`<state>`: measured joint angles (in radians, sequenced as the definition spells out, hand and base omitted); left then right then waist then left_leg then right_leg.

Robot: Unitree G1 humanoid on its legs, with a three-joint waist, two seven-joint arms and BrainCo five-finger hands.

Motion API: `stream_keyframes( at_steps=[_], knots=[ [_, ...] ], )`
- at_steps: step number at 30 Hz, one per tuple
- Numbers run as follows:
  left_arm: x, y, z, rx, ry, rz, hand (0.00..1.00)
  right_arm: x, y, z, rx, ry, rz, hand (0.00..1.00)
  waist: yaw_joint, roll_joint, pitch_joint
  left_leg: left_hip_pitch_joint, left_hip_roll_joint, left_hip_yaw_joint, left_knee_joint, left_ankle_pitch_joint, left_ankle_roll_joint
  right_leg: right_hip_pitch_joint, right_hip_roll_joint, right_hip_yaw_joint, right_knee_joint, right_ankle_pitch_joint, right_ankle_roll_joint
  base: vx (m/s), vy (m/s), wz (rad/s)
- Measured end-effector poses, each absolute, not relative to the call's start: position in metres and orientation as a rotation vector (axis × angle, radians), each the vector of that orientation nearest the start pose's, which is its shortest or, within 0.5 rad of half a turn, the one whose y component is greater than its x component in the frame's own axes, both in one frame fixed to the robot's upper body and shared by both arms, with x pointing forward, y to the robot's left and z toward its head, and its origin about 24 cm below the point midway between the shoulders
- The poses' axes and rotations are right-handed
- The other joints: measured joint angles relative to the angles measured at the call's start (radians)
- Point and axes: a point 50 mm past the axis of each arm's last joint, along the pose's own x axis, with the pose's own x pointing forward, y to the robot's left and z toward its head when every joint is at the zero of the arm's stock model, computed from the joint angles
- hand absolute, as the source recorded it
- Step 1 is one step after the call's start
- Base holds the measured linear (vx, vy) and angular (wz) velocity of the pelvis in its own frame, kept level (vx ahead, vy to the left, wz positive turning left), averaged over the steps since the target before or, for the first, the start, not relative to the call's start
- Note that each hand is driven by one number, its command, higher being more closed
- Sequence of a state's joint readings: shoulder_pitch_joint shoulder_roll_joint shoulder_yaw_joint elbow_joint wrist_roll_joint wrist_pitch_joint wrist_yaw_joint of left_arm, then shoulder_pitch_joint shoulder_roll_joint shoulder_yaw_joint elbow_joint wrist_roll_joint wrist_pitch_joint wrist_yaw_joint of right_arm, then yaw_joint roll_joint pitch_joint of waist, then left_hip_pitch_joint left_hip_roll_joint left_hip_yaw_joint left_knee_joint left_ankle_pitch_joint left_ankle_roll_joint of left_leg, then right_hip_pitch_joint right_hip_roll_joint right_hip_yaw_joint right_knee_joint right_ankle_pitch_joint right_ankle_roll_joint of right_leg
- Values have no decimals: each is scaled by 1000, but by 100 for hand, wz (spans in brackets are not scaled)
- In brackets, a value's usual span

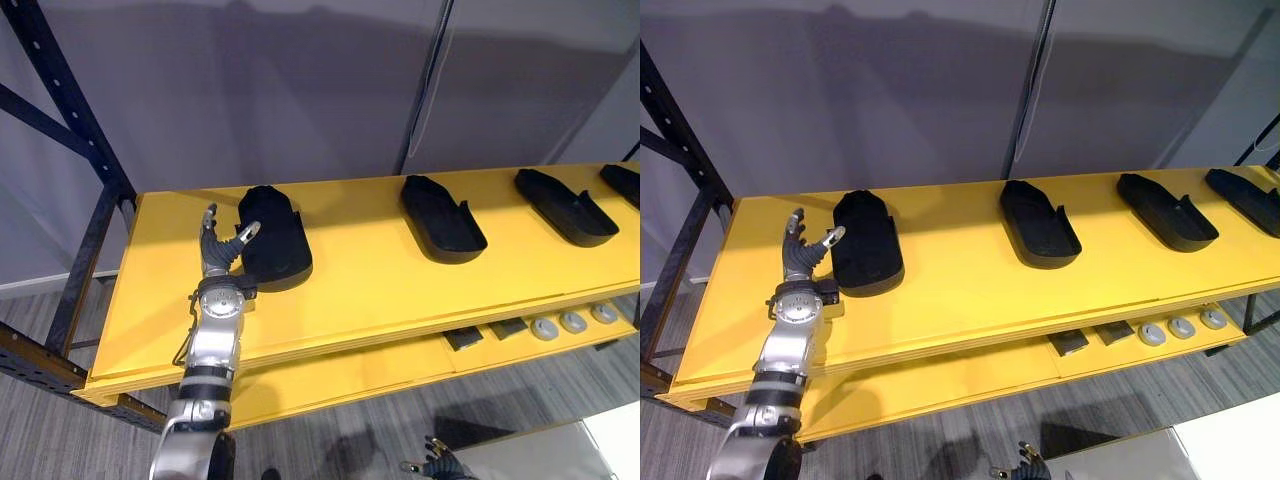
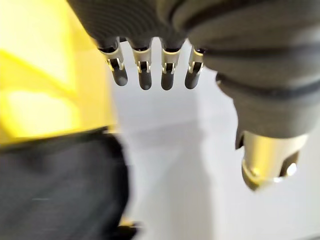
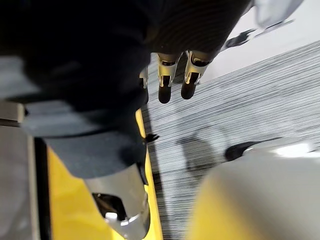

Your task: Walk over and take plastic housings, then place them on the shelf

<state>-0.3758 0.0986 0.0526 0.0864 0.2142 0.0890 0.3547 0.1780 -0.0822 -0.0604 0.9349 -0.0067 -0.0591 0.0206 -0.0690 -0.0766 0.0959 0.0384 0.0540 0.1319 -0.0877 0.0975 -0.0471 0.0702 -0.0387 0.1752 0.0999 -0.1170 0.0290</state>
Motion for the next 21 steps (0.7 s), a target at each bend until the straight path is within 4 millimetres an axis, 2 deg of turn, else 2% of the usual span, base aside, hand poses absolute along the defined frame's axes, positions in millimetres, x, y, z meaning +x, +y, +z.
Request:
stream_keyframes(
  at_steps=[2, 3, 5, 8, 15, 21],
  knots=[
    [301, 160, 131, 260, -325, 345, 0, 82, -194, -157, -32, 1049, -117, 0, 3, 0, -1, -2, 1, 0, 0, 0, 0, 1, 0, 0, 0, 0, 1, 0, 0, 0],
    [291, 150, 133, 254, -366, 321, 100, 81, -194, -156, -33, 1046, -119, 0, 4, 0, -1, -5, 1, 0, 1, 0, 0, 3, 1, 0, 1, 1, 1, 0, 0, 0],
    [276, 134, 132, 245, -398, 273, 100, 80, -194, -156, -34, 1044, -123, 0, 11, 0, -1, -6, 3, 2, 2, -3, 1, 1, 2, 1, 4, 1, 2, 0, 0, 0],
    [252, 112, 114, 222, -373, 164, 100, 76, -194, -156, -37, 1045, -133, 0, 30, 0, -4, -13, 15, 9, 40, -42, 2, 5, 3, 9, 14, 1, 2, -30, 9, -7],
    [230, 111, 81, 273, -249, 107, 100, 68, -195, -155, -41, 1050, -145, 0, 51, 2, -23, -14, 28, 34, 51, -49, 0, -3, 10, 16, 20, -6, 13, -52, 4, -7],
    [230, 105, 58, 348, -162, 54, 100, 63, -195, -155, -44, 1053, -155, 0, 61, 0, -34, -15, 31, 58, 60, -60, -4, -7, 11, 35, 20, -6, 13, -9, 18, -10]
  ],
)
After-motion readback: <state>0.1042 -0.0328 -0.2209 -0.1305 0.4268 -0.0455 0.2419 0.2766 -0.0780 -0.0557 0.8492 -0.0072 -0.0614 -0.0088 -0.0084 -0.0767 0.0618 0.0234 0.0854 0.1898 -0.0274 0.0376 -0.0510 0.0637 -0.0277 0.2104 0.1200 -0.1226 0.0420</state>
